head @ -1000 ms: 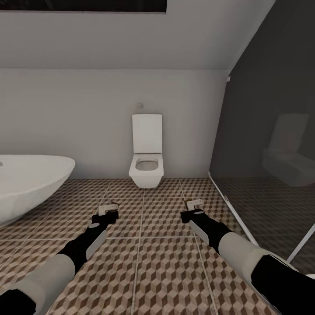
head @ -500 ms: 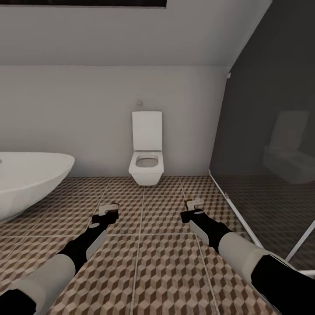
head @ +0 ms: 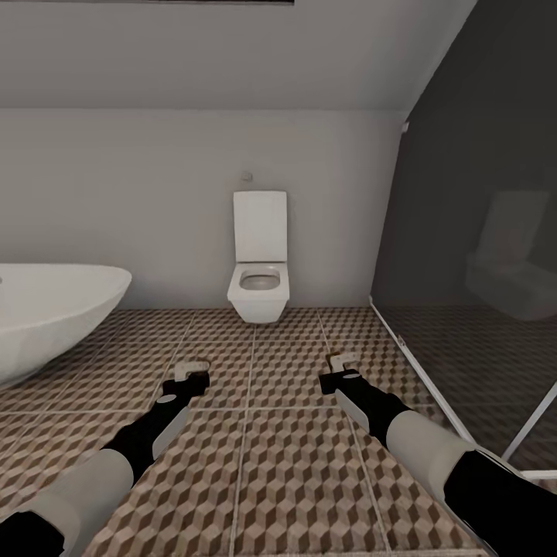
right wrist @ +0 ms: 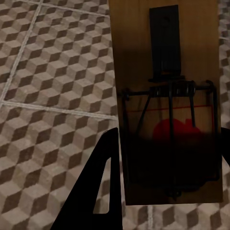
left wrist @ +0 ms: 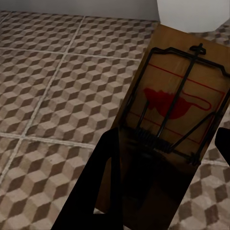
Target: Take the four mousetraps from the cabinet in the bathroom and place them on the bathroom floor. Make sure all four end up on the same floor surface, and ensure that at least two of them are either under or directly next to the same bathroom sink.
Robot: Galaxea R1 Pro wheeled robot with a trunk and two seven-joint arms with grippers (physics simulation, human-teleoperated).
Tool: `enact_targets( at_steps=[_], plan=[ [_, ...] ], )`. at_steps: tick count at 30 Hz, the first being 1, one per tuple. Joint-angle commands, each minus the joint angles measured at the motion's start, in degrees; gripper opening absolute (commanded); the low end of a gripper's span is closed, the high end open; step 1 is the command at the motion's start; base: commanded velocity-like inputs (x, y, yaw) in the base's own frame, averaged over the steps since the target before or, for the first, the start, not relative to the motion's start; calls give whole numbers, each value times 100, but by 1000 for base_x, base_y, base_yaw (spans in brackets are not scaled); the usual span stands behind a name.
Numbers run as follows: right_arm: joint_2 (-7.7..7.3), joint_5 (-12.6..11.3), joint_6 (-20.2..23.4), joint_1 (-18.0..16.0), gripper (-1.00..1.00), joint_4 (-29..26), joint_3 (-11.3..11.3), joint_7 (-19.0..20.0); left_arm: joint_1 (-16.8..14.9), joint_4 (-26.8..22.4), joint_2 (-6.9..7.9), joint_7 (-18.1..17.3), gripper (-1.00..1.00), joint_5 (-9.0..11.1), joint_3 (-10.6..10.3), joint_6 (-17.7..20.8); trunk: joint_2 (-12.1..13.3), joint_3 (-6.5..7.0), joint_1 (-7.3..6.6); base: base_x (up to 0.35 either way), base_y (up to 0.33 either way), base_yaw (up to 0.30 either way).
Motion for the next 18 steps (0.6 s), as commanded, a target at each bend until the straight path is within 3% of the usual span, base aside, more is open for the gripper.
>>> enact_targets(
  at_steps=[1, 9, 18],
  plan=[
    [-4, -48, 21, -7, -100, -11, 49, -57, -5, -15, 9, 61, -100, 26, -49, 24, -44, -24, 21, 0, 0, 0],
    [-4, -48, 21, -7, -100, -11, 49, -57, -5, -12, 9, 61, -100, 26, -49, 24, -365, -168, 197, 0, 0, 0],
    [-4, -48, 21, -7, -100, -11, 49, -57, -5, -6, 9, 61, -100, 26, -49, 24, -377, -367, 220, 0, 0, 0]
  ],
)
